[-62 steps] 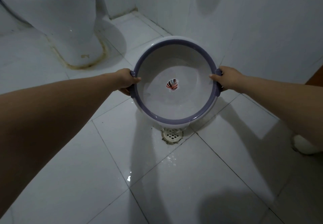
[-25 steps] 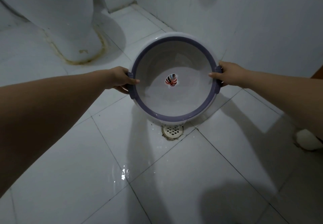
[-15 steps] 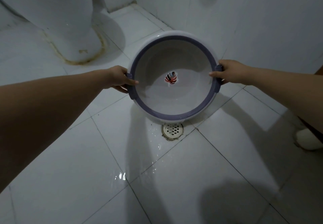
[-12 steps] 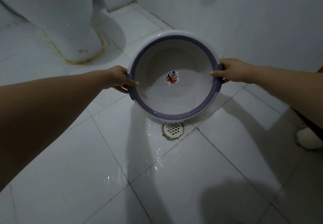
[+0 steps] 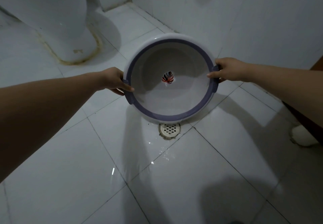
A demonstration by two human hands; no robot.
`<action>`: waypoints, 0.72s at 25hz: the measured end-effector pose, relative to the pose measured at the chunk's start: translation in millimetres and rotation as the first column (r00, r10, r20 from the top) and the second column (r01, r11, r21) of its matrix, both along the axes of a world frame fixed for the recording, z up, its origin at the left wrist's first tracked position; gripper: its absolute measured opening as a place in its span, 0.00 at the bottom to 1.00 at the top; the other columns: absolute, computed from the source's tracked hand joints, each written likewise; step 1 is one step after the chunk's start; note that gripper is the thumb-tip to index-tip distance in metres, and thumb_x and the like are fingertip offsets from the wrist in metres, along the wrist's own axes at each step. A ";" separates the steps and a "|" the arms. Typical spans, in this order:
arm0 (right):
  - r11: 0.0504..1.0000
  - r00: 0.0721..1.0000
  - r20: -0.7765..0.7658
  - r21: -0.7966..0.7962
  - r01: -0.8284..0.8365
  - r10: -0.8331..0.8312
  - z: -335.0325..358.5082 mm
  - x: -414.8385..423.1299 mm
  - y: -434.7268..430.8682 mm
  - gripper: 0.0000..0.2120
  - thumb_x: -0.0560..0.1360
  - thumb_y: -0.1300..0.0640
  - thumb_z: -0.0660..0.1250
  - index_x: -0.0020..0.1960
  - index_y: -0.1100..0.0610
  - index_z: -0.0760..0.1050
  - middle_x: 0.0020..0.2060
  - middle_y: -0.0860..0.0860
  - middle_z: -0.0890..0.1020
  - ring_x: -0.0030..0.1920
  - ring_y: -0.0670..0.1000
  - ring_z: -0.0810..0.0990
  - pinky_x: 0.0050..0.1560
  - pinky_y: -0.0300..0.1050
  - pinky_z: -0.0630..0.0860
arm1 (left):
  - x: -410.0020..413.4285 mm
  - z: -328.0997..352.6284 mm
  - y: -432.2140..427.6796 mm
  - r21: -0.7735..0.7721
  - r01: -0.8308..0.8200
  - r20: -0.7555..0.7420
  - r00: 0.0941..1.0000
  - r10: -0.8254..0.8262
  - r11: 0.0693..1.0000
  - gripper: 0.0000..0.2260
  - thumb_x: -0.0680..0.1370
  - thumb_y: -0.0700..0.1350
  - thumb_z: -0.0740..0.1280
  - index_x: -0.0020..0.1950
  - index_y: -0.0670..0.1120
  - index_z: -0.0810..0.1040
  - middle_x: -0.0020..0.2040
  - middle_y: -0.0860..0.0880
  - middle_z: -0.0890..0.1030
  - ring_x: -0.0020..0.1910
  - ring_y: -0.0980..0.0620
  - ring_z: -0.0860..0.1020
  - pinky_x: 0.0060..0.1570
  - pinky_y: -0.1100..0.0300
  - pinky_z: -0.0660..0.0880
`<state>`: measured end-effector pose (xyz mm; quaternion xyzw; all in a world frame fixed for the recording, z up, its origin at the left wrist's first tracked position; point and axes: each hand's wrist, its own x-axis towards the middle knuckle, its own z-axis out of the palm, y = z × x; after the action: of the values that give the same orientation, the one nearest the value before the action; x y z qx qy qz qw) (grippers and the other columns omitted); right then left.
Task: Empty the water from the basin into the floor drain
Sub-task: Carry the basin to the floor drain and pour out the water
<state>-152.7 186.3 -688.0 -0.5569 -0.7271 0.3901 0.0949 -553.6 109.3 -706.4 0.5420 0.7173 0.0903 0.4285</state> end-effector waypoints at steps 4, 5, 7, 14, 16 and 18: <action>0.999 1.000 0.006 -0.030 -0.017 0.017 -0.2 3.3 -1.0 0.06 0.74 0.56 0.71 0.50 0.53 0.76 0.47 0.50 0.82 0.47 0.50 0.82 0.43 0.41 0.81 | -1.3 0.3 -0.9 0.002 0.039 0.007 0.999 -0.039 0.999 0.08 0.69 0.42 0.77 0.45 0.47 0.82 0.46 0.46 0.85 0.45 0.46 0.84 0.41 0.57 0.84; 0.999 1.000 0.004 -0.033 -0.020 0.020 0.7 3.3 -1.3 0.08 0.74 0.56 0.71 0.51 0.53 0.76 0.48 0.50 0.82 0.47 0.50 0.82 0.40 0.38 0.81 | -1.7 0.7 -1.4 0.005 0.046 0.009 0.999 -0.046 0.999 0.08 0.69 0.41 0.77 0.46 0.47 0.82 0.46 0.46 0.85 0.45 0.47 0.84 0.40 0.57 0.83; 0.999 0.999 0.005 -0.027 -0.032 0.032 2.5 3.6 -3.0 0.08 0.73 0.55 0.72 0.50 0.54 0.77 0.48 0.51 0.82 0.47 0.50 0.83 0.36 0.33 0.80 | -3.8 0.7 -2.8 0.011 0.050 0.013 0.999 -0.051 0.999 0.09 0.68 0.41 0.77 0.46 0.46 0.83 0.46 0.46 0.85 0.45 0.47 0.84 0.40 0.59 0.83; 0.995 0.992 0.076 0.024 -0.099 0.097 3.5 5.1 -7.1 0.14 0.71 0.52 0.74 0.53 0.58 0.79 0.45 0.50 0.84 0.44 0.48 0.84 0.38 0.33 0.80 | -10.3 -6.4 -13.8 0.069 0.065 -0.031 0.998 -0.063 0.996 0.12 0.67 0.42 0.79 0.48 0.44 0.84 0.44 0.47 0.85 0.45 0.47 0.84 0.46 0.54 0.82; 0.992 0.987 0.106 0.028 -0.123 0.119 7.0 5.5 -8.8 0.14 0.70 0.51 0.75 0.52 0.56 0.80 0.44 0.49 0.84 0.43 0.47 0.84 0.37 0.31 0.79 | -8.8 -9.0 -17.2 0.087 0.081 -0.041 0.996 -0.078 0.993 0.12 0.67 0.43 0.79 0.48 0.44 0.84 0.43 0.48 0.85 0.44 0.49 0.84 0.42 0.59 0.83; 0.987 0.976 0.160 0.031 -0.158 0.151 11.3 6.2 -11.1 0.12 0.69 0.49 0.75 0.49 0.53 0.80 0.42 0.47 0.84 0.41 0.45 0.84 0.35 0.29 0.78 | -8.2 -10.9 -19.4 0.105 0.098 -0.053 0.994 -0.093 0.990 0.13 0.66 0.45 0.79 0.48 0.44 0.85 0.42 0.50 0.85 0.42 0.51 0.84 0.37 0.64 0.82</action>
<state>-146.6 175.1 -676.7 -0.5254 -0.7816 0.3356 0.0188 -561.8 90.0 -717.3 0.5999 0.6947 0.0954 0.3853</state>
